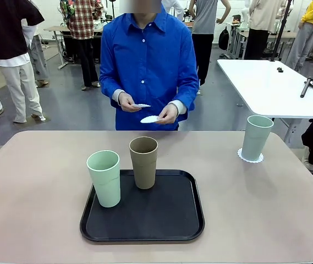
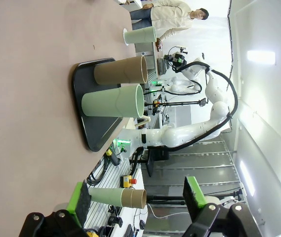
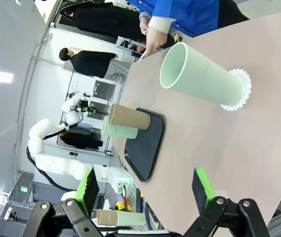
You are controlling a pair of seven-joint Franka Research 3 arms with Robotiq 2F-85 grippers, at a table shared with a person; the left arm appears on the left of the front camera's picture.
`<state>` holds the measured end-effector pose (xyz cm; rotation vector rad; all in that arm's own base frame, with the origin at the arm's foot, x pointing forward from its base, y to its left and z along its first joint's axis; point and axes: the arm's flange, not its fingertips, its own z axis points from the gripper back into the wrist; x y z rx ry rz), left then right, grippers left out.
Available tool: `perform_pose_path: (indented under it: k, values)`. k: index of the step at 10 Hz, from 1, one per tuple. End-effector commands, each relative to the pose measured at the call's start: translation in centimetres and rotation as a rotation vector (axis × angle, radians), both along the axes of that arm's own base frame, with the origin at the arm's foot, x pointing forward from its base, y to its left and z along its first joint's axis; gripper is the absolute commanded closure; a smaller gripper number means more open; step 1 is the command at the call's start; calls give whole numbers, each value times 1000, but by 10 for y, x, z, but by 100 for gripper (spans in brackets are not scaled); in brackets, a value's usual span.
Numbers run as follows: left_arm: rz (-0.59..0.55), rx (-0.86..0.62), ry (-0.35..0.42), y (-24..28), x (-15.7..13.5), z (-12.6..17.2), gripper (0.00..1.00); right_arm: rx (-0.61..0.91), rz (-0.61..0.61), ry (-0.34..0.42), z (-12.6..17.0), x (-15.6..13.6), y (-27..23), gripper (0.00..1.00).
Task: Place coasters on the table and set cups on them.
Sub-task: Take one Reusable plastic cup from the Flat Tray and place it on a coaster set by the human.
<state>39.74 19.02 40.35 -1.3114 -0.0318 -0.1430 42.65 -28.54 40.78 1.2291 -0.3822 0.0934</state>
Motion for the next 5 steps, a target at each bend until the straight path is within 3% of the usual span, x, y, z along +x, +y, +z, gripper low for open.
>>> perform_pose_path:
  k: [1, 5]
  values:
    - [3, -7, -7, 0, -1, 2, 0, 0, 0, -2, 0, 0, 0, 0]
    - [3, -7, -7, 0, -1, 2, 0, 0, 0, -2, 0, 0, 0, 0]
